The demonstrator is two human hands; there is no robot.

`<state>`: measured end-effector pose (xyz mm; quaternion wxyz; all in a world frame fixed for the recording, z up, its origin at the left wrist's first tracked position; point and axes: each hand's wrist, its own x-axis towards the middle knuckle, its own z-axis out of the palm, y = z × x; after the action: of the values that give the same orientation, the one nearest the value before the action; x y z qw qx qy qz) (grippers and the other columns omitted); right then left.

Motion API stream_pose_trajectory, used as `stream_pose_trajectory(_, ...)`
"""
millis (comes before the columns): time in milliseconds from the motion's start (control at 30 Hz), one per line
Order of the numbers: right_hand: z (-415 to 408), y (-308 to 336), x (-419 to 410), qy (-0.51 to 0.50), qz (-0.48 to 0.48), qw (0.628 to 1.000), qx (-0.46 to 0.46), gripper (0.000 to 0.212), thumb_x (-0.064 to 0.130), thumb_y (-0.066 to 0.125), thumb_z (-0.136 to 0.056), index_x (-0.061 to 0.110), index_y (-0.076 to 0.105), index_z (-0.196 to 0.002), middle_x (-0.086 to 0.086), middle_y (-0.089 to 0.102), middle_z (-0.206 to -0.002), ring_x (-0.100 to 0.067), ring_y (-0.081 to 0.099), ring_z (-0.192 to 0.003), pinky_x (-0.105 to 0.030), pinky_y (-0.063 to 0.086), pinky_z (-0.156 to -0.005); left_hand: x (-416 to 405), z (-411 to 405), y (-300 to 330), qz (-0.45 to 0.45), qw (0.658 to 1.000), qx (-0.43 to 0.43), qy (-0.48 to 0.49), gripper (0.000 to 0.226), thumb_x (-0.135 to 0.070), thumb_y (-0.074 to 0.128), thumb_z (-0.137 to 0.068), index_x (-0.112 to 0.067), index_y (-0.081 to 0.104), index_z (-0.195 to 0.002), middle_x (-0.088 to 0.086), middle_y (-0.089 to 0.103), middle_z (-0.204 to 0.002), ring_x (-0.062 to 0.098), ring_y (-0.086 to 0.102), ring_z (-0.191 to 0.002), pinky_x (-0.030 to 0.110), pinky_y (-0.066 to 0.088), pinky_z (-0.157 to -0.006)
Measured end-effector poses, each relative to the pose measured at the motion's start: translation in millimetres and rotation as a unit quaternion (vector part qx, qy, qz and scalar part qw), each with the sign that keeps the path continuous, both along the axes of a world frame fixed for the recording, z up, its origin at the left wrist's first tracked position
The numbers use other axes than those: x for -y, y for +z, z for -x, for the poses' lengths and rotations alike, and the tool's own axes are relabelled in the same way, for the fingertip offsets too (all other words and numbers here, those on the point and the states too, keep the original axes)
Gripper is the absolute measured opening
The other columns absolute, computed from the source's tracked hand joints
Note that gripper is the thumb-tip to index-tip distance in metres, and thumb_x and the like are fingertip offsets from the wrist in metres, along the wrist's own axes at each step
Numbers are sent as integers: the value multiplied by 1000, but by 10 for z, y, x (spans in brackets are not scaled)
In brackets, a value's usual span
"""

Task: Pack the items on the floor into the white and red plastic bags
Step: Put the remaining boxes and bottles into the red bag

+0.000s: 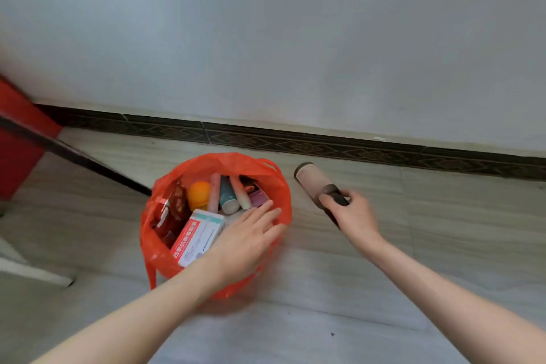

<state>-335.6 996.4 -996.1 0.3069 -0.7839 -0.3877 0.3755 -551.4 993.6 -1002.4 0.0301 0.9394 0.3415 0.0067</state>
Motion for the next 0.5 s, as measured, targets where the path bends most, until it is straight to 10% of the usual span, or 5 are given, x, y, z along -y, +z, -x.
stream_pose_trajectory(300,1071,165,6,142,-35,989,-1,36,35,64,-79,18,59,-110,2,60,-92,-12,58,-77,-14,43,-64,113,1254,18,64,895,143,417,62,-6,64,-77,-3,40,-134,24,33,-143,40,27,-135,52,30,-108)
stream_pose_trajectory(500,1595,-216,-136,217,-20,974,66,48,37,59,-84,13,46,-124,-10,58,-120,-28,54,-111,-42,45,-93,261,1499,-275,195,796,243,518,80,-10,61,-81,-8,15,-145,20,27,-146,32,25,-135,40,24,-109)
